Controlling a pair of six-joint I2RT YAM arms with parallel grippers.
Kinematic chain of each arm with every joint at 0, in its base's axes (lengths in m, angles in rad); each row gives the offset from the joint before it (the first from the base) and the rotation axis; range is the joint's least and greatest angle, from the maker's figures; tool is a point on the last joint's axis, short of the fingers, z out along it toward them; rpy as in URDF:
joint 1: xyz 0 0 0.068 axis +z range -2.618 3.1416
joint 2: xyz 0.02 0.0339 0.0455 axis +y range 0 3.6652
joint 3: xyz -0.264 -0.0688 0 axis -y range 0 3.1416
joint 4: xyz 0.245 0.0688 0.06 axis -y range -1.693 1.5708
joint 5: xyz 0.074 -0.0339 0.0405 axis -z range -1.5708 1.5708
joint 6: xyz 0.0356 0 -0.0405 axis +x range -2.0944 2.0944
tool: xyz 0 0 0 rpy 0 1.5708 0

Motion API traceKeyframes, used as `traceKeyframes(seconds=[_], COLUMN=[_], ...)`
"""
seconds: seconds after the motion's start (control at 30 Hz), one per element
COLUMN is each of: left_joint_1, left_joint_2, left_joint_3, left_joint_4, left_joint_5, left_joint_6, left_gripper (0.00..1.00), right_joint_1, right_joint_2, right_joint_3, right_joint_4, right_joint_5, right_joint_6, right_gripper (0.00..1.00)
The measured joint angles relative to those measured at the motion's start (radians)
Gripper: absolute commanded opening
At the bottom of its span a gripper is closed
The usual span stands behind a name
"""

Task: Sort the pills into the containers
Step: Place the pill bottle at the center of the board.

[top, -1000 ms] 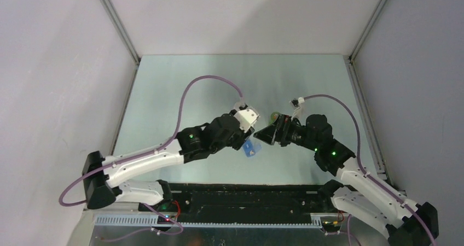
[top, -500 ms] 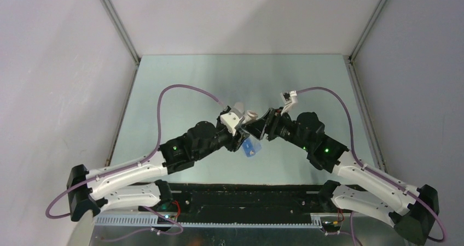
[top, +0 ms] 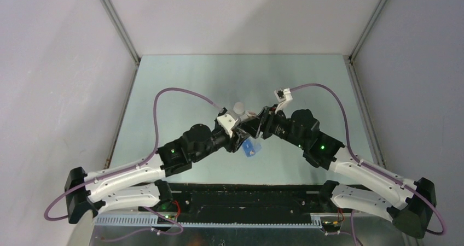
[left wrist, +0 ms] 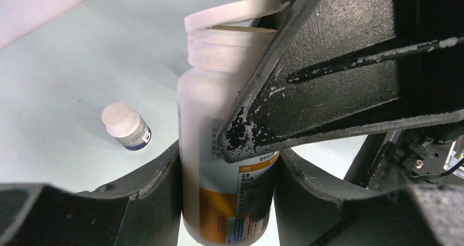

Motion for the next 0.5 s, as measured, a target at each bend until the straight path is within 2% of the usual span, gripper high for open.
traceKeyframes(seconds=[0.03,0.07,0.13,0.33,0.5], left_joint_1=[0.000,0.000,-0.001,-0.002,-0.003], left_joint_2=[-0.006,-0.013,-0.032,-0.131,-0.296], left_joint_3=[-0.008,-0.015,-0.034,-0.113,-0.212], left_joint_4=[0.008,0.013,0.033,0.061,-0.018], left_joint_5=[-0.003,-0.006,-0.025,-0.165,-0.321], left_joint_6=[0.000,0.000,-0.005,-0.068,-0.199], left_gripper=[0.63,0.79,0.96,0.99,1.00], right_joint_1=[0.002,0.004,0.006,0.000,0.002], right_joint_2=[0.003,0.006,0.010,0.030,0.072], right_joint_3=[0.005,0.010,0.016,0.023,0.034], right_joint_4=[-0.004,-0.008,-0.015,-0.064,-0.075], right_joint_5=[-0.002,-0.003,0.003,0.051,0.101], right_joint_6=[-0.003,-0.005,-0.008,-0.043,-0.100], right_gripper=[0.25,0.23,0.22,0.21,0.22])
